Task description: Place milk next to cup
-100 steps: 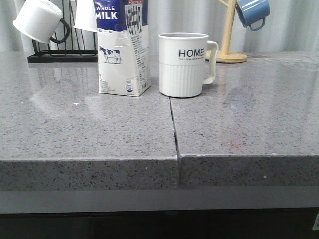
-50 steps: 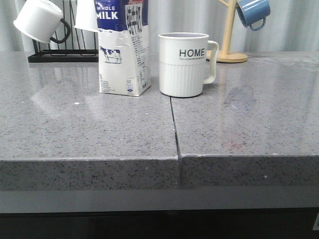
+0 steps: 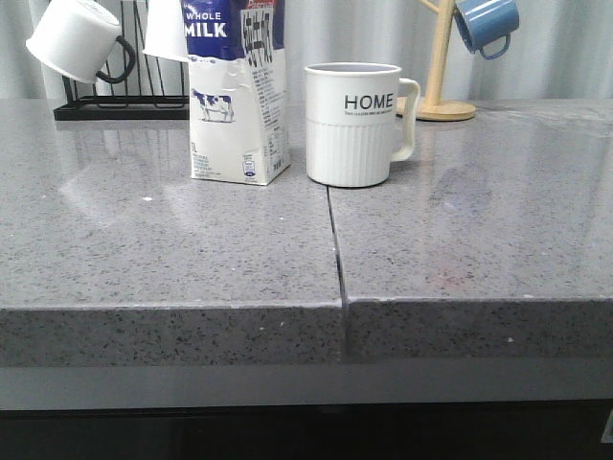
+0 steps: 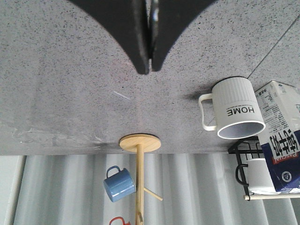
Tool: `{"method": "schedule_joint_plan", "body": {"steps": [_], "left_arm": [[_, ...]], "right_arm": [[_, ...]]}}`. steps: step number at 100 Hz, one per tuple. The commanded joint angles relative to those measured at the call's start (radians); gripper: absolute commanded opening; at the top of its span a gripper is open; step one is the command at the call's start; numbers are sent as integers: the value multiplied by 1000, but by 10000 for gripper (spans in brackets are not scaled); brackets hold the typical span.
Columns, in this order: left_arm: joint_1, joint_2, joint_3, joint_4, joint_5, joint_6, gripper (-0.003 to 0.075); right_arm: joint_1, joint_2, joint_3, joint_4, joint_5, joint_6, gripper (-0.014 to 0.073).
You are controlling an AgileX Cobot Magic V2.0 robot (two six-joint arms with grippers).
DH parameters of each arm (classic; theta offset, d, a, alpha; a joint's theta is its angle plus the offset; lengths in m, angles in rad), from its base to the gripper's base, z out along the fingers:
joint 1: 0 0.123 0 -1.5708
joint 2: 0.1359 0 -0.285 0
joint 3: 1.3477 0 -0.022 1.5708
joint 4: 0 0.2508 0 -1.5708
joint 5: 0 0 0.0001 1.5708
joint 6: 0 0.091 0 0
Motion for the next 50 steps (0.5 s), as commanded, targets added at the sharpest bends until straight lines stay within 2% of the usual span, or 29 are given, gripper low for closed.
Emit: {"method": "schedule_joint_plan", "body": {"steps": [1, 9, 27, 50], "left_arm": [[1, -32, 43, -9, -83, -6, -20], [1, -32, 43, -9, -83, -6, -21], [1, -32, 43, -9, -83, -6, -20], [1, -32, 43, -9, -83, -6, -20]], "right_arm": [[-5, 16, -23, -9, -84, -5, -67], [-7, 16, -12, -20, -115, -5, -67], [-66, 16, 122, -116, -317, -5, -67], [-135, -39, 376, -2, -556, 8, -67]]}}
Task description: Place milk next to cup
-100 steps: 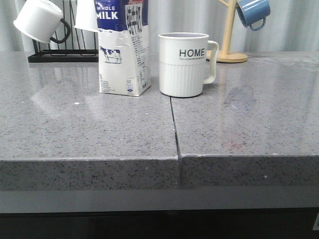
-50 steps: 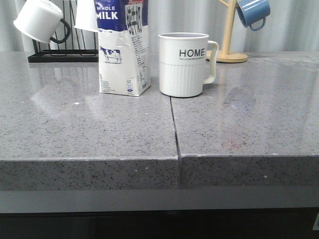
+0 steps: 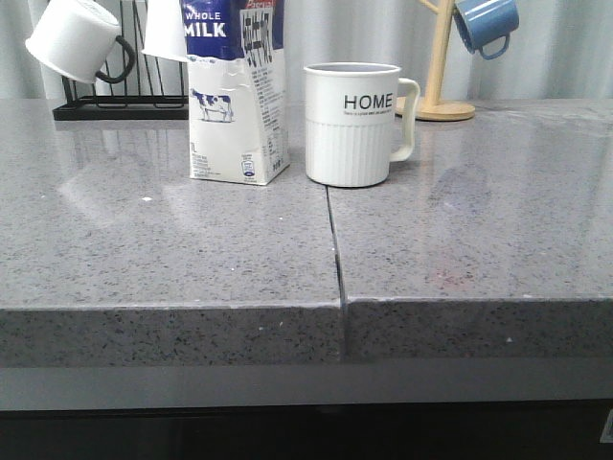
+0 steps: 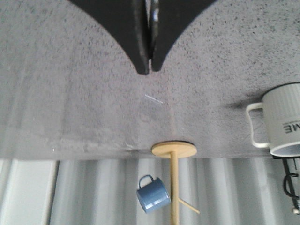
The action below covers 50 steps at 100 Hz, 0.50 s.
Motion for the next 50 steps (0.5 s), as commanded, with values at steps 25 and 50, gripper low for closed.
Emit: {"method": "schedule_joint_plan", "body": {"steps": [25, 50], "left_arm": [[1, -32, 43, -9, -83, -6, -21], [1, -32, 43, -9, -83, -6, -20]], "right_arm": [[-45, -31, 69, 15, -128, 4, -67], [-45, -31, 69, 15, -133, 4, -67]]}}
